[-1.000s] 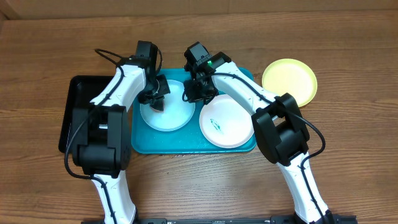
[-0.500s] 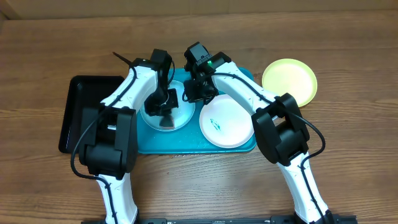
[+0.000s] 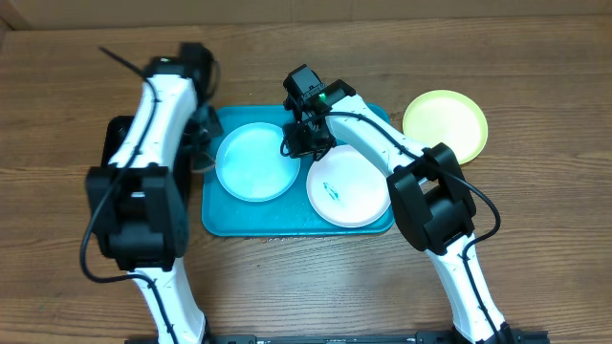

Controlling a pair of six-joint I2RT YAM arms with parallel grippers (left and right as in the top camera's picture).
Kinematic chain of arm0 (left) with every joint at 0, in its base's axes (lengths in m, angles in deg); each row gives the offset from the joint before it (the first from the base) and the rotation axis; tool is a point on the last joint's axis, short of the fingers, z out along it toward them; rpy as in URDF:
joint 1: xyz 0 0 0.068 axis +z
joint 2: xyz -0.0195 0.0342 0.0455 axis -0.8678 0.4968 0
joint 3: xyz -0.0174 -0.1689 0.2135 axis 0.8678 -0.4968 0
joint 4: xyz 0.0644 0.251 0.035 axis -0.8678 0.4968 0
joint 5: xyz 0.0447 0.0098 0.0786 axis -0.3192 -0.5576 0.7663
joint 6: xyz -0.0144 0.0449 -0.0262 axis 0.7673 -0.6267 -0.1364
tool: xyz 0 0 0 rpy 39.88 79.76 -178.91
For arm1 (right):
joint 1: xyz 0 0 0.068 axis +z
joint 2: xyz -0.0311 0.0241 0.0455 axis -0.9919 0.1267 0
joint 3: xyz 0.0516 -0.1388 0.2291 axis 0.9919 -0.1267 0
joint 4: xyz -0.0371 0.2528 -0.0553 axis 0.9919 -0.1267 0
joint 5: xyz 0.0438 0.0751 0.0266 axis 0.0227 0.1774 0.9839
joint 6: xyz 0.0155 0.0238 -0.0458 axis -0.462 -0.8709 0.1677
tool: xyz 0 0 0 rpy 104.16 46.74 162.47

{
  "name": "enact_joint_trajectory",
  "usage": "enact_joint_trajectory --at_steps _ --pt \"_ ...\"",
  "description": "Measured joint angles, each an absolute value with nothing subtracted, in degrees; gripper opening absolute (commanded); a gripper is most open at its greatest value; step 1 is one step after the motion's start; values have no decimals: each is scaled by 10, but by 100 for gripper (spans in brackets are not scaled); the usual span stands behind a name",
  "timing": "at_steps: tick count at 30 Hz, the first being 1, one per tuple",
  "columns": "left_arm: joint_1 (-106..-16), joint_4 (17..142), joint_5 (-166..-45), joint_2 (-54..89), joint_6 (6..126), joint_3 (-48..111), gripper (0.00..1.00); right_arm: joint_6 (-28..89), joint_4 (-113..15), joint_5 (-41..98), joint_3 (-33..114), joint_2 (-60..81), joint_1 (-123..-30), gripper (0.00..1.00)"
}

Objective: Clean dirty plates on tray and stack at the side

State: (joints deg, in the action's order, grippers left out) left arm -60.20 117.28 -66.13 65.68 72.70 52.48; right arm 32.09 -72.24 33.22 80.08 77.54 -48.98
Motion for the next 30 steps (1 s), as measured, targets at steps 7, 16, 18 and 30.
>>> enact_joint_trajectory --at_steps 7,16,18,30 --pt "-501 1161 -688 653 723 510 5 321 -719 332 801 775 -490 4" --pt "-463 1050 -723 652 723 384 6 322 -728 318 808 775 -487 4" --pt "-463 1038 -726 652 723 374 20 327 -745 292 817 775 -483 4" --pt "-437 1028 -717 652 711 370 88 369 -776 -31 843 688 -414 4"
